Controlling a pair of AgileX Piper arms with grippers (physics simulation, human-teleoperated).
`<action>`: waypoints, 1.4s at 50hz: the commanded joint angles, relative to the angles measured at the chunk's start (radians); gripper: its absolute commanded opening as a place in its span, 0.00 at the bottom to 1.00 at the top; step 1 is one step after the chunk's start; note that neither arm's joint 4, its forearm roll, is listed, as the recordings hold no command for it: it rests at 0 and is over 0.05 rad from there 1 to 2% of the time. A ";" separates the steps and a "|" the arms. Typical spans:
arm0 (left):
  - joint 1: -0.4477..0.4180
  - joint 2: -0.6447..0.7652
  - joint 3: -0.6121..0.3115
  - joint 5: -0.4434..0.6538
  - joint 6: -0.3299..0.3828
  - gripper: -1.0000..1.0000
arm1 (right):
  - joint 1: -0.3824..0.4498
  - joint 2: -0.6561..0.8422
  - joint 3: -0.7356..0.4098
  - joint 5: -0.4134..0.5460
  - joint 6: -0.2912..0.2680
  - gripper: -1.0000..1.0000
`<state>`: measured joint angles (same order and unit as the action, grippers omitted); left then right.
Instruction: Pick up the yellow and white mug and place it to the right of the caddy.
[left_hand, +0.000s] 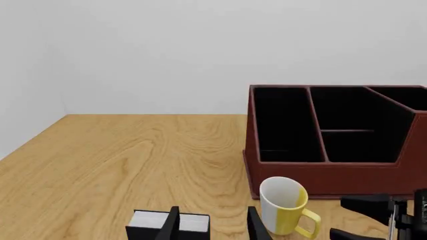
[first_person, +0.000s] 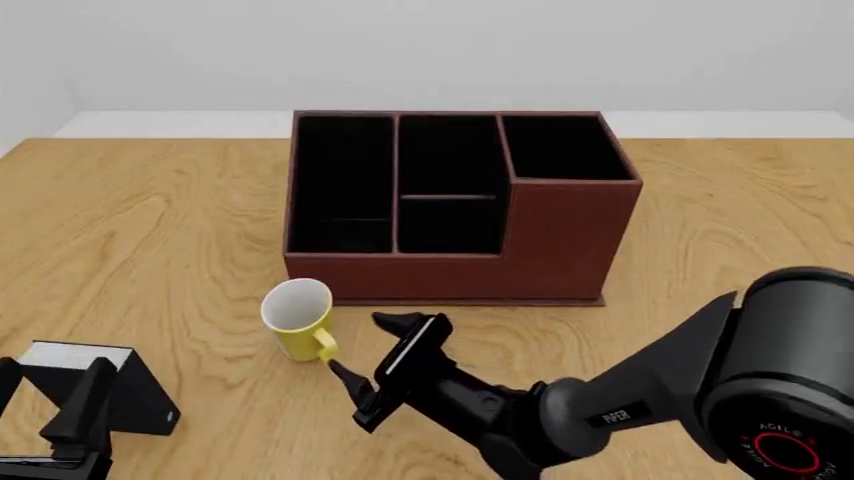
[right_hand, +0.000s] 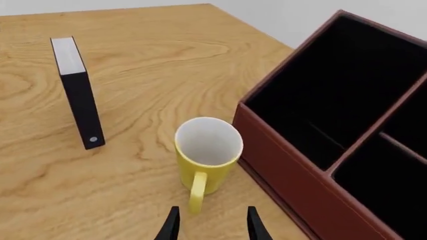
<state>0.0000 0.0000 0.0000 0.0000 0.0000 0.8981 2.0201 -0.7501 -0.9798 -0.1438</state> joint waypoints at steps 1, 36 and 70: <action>0.000 0.000 0.000 0.000 0.000 1.00 | 0.011 0.065 -0.074 0.019 0.008 1.00; 0.000 0.000 0.000 0.000 0.000 1.00 | 0.028 0.154 -0.183 0.057 0.018 1.00; 0.000 0.000 0.000 0.000 0.000 1.00 | 0.022 0.168 -0.189 0.042 0.019 0.00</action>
<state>0.0000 0.0000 0.0000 0.0000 0.0000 0.9244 2.1983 -0.9483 -0.9305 -0.1214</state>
